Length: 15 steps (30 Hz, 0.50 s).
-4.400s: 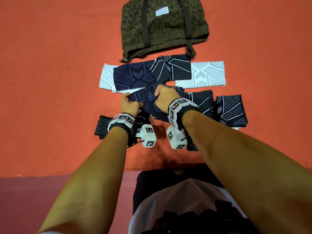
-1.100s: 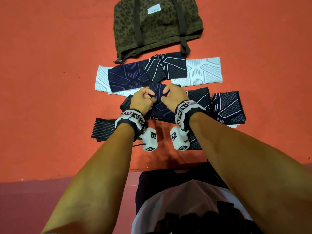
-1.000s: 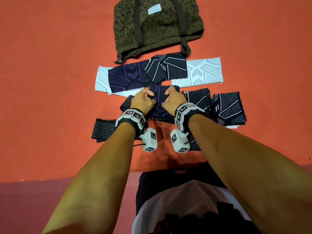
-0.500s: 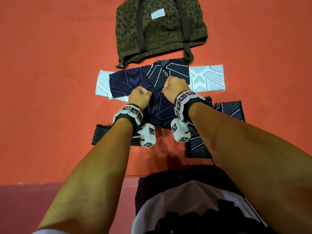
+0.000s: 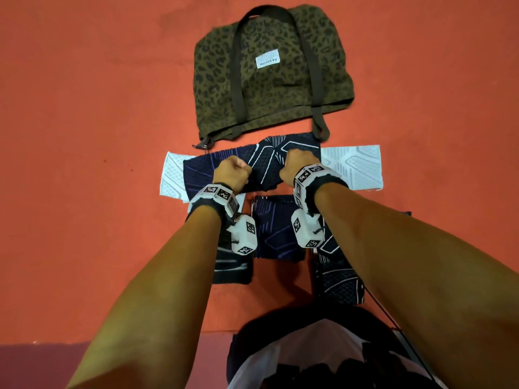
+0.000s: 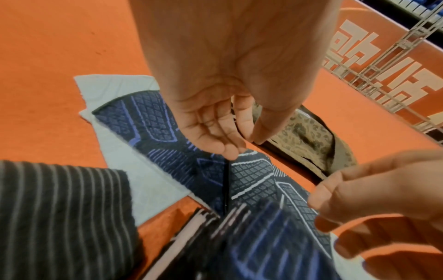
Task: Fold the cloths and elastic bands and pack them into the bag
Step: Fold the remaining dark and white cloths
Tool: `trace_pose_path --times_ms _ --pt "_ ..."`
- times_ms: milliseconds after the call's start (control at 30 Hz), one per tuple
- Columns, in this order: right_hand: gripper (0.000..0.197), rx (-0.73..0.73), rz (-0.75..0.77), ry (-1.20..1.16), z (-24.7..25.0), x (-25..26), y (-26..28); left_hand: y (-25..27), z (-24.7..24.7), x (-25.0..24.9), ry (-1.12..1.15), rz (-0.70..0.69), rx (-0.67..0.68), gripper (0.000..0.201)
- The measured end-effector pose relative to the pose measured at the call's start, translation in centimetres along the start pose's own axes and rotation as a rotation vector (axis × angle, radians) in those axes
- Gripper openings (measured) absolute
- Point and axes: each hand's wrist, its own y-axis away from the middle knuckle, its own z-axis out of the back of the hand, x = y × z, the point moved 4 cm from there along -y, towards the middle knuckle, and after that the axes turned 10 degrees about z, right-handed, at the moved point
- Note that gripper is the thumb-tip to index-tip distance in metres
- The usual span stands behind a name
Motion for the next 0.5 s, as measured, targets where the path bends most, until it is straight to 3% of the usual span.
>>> trace_pose_path --times_ms 233,333,500 --pt "0.007 0.087 -0.106 -0.020 -0.4 -1.4 -3.1 -3.1 -1.8 0.5 -0.038 0.028 0.052 0.006" --pt "0.038 0.060 -0.192 0.009 -1.1 -2.3 -3.4 -3.3 -2.0 0.5 -0.043 0.029 0.039 0.008" --pt "0.061 0.007 -0.307 -0.052 -1.7 -2.8 -3.3 -3.7 -2.2 0.3 0.019 0.032 0.066 0.011"
